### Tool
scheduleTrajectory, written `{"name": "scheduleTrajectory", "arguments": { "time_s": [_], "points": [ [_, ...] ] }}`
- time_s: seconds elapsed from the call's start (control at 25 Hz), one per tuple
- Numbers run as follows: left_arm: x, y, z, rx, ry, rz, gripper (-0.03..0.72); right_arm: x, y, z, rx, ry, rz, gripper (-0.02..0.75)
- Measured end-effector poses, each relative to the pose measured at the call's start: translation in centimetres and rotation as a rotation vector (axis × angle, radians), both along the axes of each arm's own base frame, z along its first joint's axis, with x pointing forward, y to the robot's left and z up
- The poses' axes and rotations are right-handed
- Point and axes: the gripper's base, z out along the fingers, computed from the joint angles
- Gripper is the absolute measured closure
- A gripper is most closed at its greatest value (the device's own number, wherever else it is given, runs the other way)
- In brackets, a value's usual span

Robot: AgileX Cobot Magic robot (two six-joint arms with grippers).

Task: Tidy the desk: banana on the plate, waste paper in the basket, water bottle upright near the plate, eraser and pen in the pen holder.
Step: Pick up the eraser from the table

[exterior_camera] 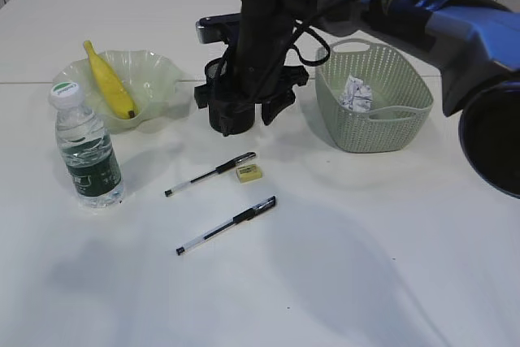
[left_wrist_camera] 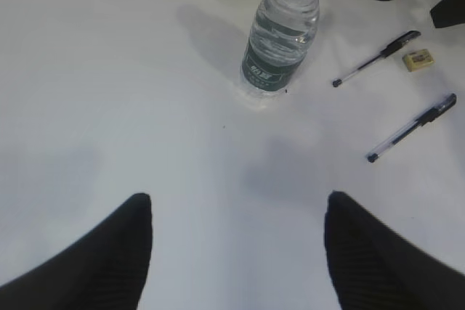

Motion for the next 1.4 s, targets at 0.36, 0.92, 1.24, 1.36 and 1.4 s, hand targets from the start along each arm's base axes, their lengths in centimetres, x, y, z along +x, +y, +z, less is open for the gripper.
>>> {"name": "scheduleTrajectory", "arguments": {
  "time_s": [0.36, 0.92, 1.24, 1.36, 1.4],
  "points": [
    [0.0, 0.0, 0.0, -0.001, -0.004, 0.0, 0.161, 0.2, 0.5, -3.6, -0.002, 0.08, -0.021, 0.216],
    [0.2, 0.0, 0.2, -0.005, -0.033, -0.001, 0.161, 0.3, 0.7, -6.3, -0.015, 0.133, -0.053, 0.209],
    [0.3, 0.0, 0.3, -0.006, -0.041, -0.001, 0.161, 0.5, 0.5, -7.0, -0.039, 0.134, -0.055, 0.215],
    [0.3, 0.0, 0.3, -0.006, -0.041, -0.001, 0.161, 0.5, 0.4, -7.0, -0.054, 0.125, -0.053, 0.216],
    [0.3, 0.0, 0.3, -0.006, -0.041, -0.001, 0.161, 0.6, 0.3, -7.0, -0.059, 0.122, -0.052, 0.216]
  ]
}}
